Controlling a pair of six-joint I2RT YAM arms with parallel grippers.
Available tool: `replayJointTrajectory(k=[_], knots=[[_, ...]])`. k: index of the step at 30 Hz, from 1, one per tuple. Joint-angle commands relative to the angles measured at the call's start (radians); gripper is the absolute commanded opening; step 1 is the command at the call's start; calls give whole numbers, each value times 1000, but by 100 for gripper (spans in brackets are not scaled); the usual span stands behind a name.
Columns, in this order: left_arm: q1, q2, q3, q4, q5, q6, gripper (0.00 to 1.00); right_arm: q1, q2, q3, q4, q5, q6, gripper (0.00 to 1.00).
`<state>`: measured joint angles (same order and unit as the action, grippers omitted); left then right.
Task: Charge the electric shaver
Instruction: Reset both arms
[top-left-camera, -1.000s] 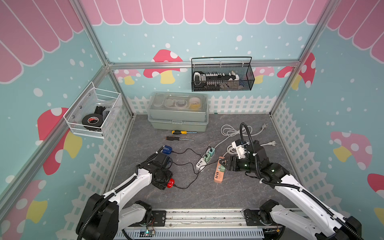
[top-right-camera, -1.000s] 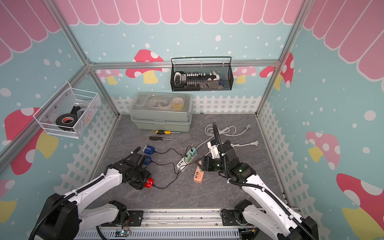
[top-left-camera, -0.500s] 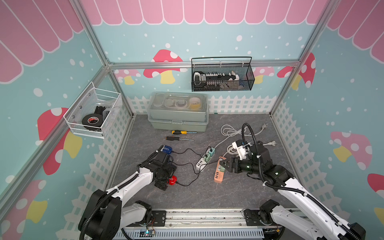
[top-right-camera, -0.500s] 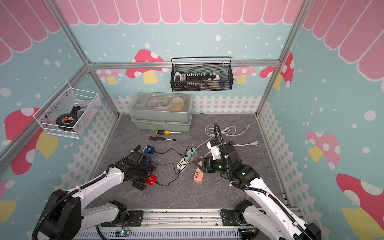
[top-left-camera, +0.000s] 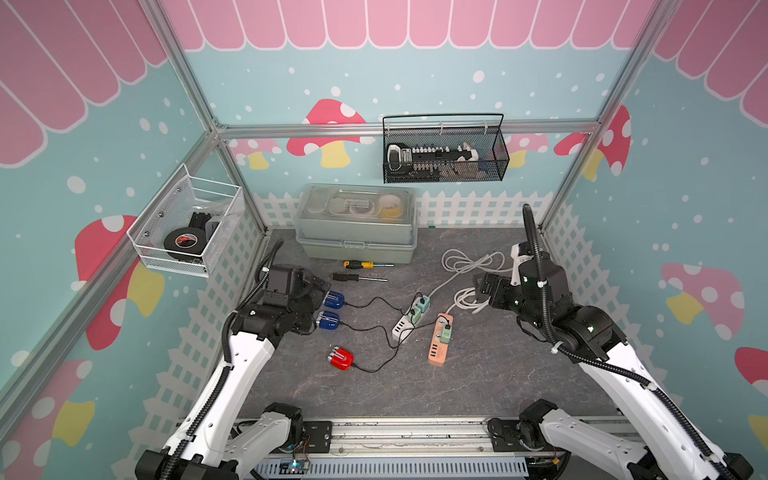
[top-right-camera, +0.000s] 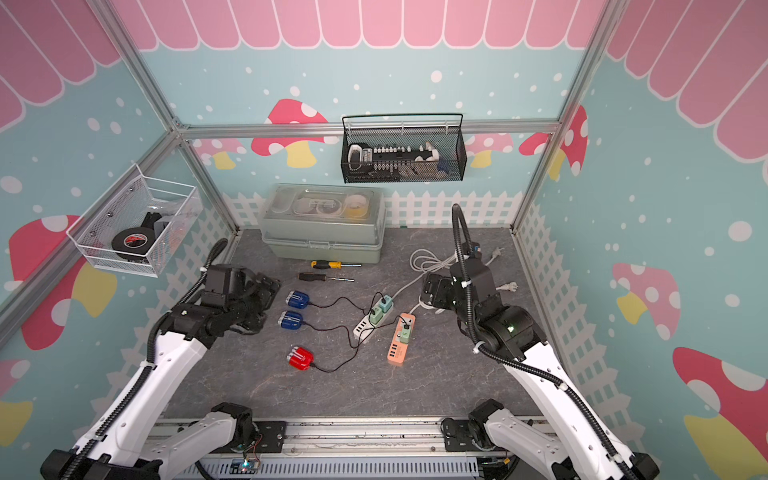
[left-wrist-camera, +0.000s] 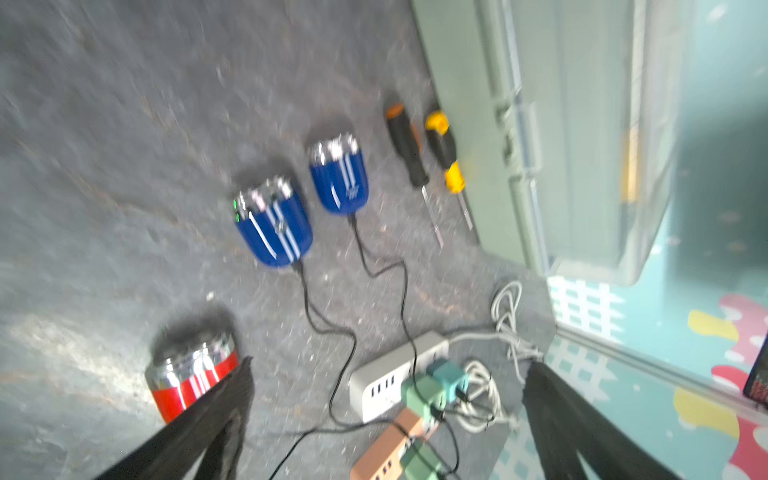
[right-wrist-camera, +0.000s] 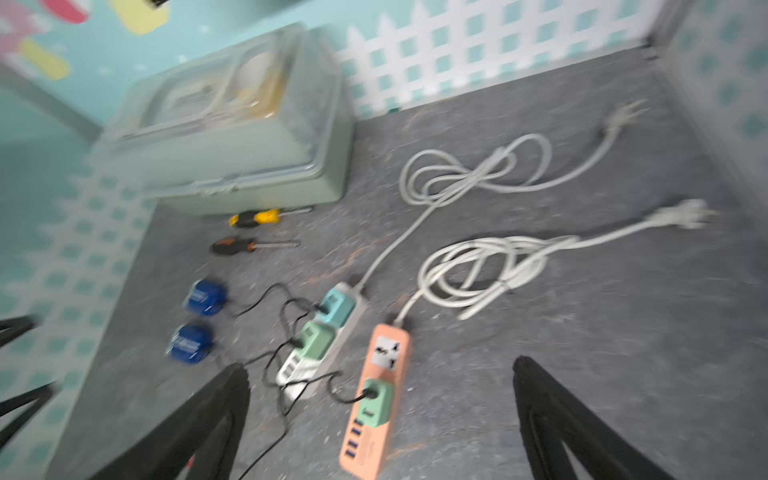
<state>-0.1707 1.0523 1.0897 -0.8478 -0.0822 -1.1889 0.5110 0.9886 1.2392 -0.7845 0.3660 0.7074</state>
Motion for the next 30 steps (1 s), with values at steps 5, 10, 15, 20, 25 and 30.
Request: replayJointTrajectory(k=[5, 10, 15, 20, 25, 30], knots=[[14, 63, -59, 188, -577, 381, 99, -103, -75, -334, 451, 386, -341, 99], [24, 122, -281, 654, -710, 658, 99, -167, -59, -634, 842, 424, -463, 99], [47, 287, -321, 841, -551, 843, 99, -236, 114, -737, 1051, 326, -511, 99], [49, 399, -381, 1079, -503, 1021, 99, -323, 309, -743, 1212, 208, -555, 99], [97, 474, -435, 1251, -410, 1070, 99, -368, 446, -733, 1336, 98, -651, 99], [99, 444, -605, 1526, -353, 1093, 99, -444, 458, -856, 1597, -22, -655, 99]])
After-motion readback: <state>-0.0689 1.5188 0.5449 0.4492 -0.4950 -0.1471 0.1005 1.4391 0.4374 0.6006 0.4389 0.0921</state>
